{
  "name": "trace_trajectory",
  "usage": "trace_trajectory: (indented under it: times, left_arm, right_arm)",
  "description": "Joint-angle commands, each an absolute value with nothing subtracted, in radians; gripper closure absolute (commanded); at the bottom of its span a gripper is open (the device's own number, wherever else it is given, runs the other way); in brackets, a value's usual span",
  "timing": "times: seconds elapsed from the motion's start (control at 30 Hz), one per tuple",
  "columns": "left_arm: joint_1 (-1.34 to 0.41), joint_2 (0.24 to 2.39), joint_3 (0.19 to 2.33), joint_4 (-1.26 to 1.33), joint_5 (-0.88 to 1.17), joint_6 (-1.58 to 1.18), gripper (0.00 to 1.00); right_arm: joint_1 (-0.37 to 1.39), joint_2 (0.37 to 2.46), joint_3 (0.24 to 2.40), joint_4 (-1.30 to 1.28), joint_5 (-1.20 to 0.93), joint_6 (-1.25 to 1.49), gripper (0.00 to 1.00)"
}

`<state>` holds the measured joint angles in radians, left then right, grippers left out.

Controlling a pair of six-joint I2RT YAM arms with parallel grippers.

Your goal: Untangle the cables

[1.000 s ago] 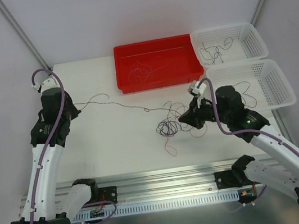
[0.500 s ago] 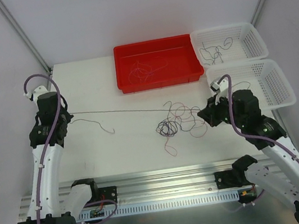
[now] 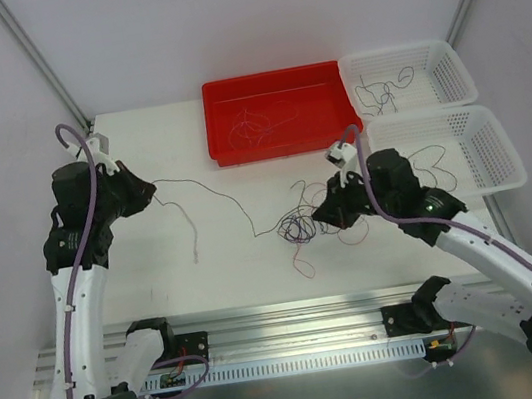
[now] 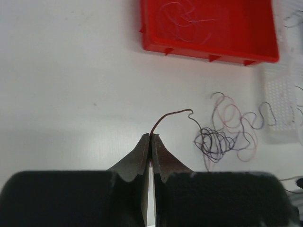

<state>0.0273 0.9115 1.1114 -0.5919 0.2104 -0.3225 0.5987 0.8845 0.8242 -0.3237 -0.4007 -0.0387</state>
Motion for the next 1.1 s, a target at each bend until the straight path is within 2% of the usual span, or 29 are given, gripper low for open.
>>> trace_trajectory:
  times: [0.0, 0.07, 0.17, 0.2, 0.27, 0.3, 0.47, 0.6, 0.67, 0.87, 1.07]
  left_arm:
    - [0.031, 0.899, 1.152, -0.525, 0.527, -0.288, 1.00]
    - [0.026, 0.894, 1.149, -0.511, 0.590, -0.272, 1.00]
    - [0.015, 0.890, 1.135, -0.500, 0.647, -0.249, 1.00]
    - [0.012, 0.885, 1.131, -0.500, 0.658, -0.239, 1.00]
    - [0.003, 0.879, 1.120, -0.495, 0.684, -0.229, 1.00]
    - [0.003, 0.874, 1.117, -0.494, 0.701, -0.219, 1.00]
    - [-0.029, 0.862, 1.115, -0.488, 0.738, -0.204, 1.00]
    - [-0.041, 0.864, 1.131, -0.486, 0.782, -0.203, 1.00]
    - [-0.046, 0.862, 1.140, -0.485, 0.795, -0.201, 1.00]
    - [-0.054, 0.853, 1.155, -0.483, 0.808, -0.195, 1.00]
    - [-0.069, 0.851, 1.167, -0.479, 0.844, -0.204, 1.00]
  right_arm:
    - [0.696, 0.992, 0.942, -0.229, -0.394, -0.021, 0.93]
    - [0.753, 1.087, 0.974, -0.209, -0.382, -0.021, 0.86]
    - [0.807, 1.189, 1.034, -0.176, -0.391, -0.040, 0.62]
    - [0.825, 1.209, 1.057, -0.186, -0.388, -0.060, 0.48]
    - [0.839, 1.247, 1.094, -0.176, -0.382, -0.072, 0.38]
    - [0.845, 1.256, 1.100, -0.151, -0.385, -0.080, 0.29]
    - [0.851, 1.330, 1.161, -0.081, -0.406, -0.097, 0.09]
    - [0.867, 1.408, 1.222, -0.005, -0.472, -0.098, 0.00]
    - [0.871, 1.442, 1.252, 0.044, -0.485, -0.106, 0.03]
    - [0.896, 1.558, 1.299, 0.149, -0.600, -0.077, 0.03]
    - [0.922, 1.632, 1.321, 0.158, -0.588, -0.078, 0.02]
